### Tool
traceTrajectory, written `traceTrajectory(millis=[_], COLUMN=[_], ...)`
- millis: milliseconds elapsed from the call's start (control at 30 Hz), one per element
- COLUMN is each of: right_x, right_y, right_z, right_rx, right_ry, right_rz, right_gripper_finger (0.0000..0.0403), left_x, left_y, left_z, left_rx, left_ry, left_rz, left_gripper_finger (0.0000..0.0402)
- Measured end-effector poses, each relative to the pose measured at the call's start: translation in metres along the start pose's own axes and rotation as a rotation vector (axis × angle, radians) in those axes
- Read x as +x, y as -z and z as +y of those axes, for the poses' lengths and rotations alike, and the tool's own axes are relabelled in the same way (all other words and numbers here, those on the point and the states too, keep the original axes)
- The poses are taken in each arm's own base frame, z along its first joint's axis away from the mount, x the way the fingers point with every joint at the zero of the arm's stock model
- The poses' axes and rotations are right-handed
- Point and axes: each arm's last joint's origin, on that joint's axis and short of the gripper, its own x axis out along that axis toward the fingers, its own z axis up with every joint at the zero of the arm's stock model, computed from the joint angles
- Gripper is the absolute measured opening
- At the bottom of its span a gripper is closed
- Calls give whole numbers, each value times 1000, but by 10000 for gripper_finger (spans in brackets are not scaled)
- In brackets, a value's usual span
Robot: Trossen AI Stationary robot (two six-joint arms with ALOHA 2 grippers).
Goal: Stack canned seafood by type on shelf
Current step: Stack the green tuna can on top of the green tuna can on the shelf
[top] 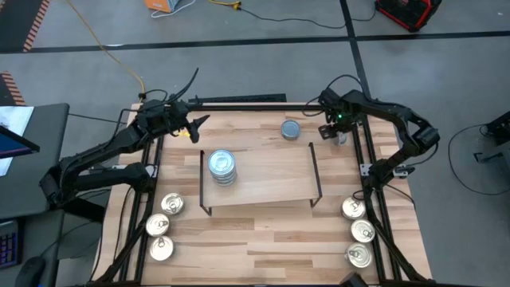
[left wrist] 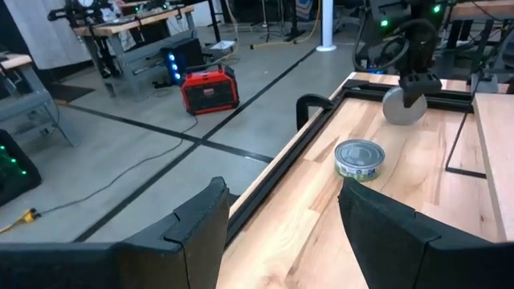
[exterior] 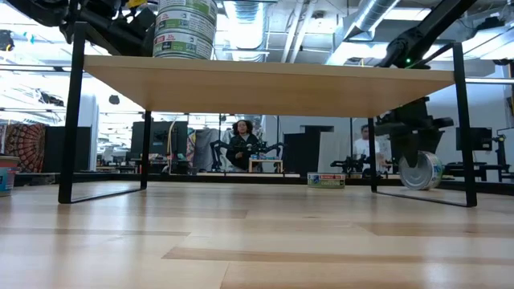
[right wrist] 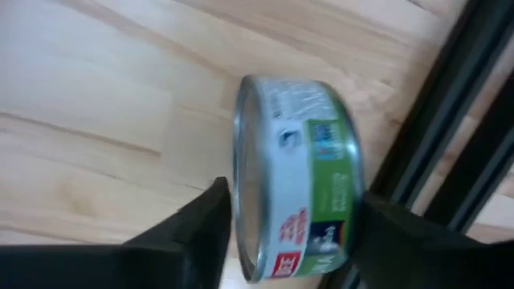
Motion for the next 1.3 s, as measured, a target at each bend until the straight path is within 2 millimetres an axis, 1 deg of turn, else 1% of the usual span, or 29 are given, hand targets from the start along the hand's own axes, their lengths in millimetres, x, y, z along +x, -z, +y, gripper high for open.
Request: traceTrajectory(millis=[67, 133, 167, 300, 400, 467, 600, 700, 800, 933, 1000, 1100, 1200, 1300], right_x=[0, -1, -1, -2, -7, -21, -64, -99, -129, -162, -175, -188, -197, -208], right_y=[1, 1, 2, 4, 5, 3, -6, -10, -11, -10, -7, 1, 7, 8], right_z=[3, 6, 8, 14, 17, 18, 20, 25, 35, 55, 67, 89, 104, 113], right_rx=[-24, -65, -89, -157, -200, -218, -223, -249, -298, -367, -431, -482, -463, -460], right_ry=[-2, -25, -41, -69, -94, -120, -205, -365, -491, -645, -741, -868, -952, -1073], right_rz=[-3, 0, 0, 3, 27, -5, -148, -256, -346, -446, -494, -544, -565, -605], right_gripper_finger=[204, 163, 156, 157, 157, 157, 157, 157, 157, 157, 157, 159, 163, 162], left_x=[0, 0, 0, -1, -2, -2, -3, -4, -4, -9, -16, -24, -32, -37], left_y=[0, 0, 0, -1, -2, -3, -11, -14, -15, -25, -31, -39, -46, -51], left_z=[-1, -2, -3, -8, -10, -11, -15, -20, -25, -27, -28, -31, -35, -44], left_rx=[-8, -11, -10, 7, 24, 46, 79, 118, 172, 191, 211, 280, 432, 624], left_ry=[17, 69, 113, 284, 354, 386, 430, 470, 466, 368, 322, 264, 211, 166], left_rz=[2, -6, -15, -46, -67, -87, -177, -212, -228, -299, -352, -425, -520, -584], left_gripper_finger=[223, 223, 223, 223, 223, 223, 223, 223, 223, 223, 223, 223, 223, 223])
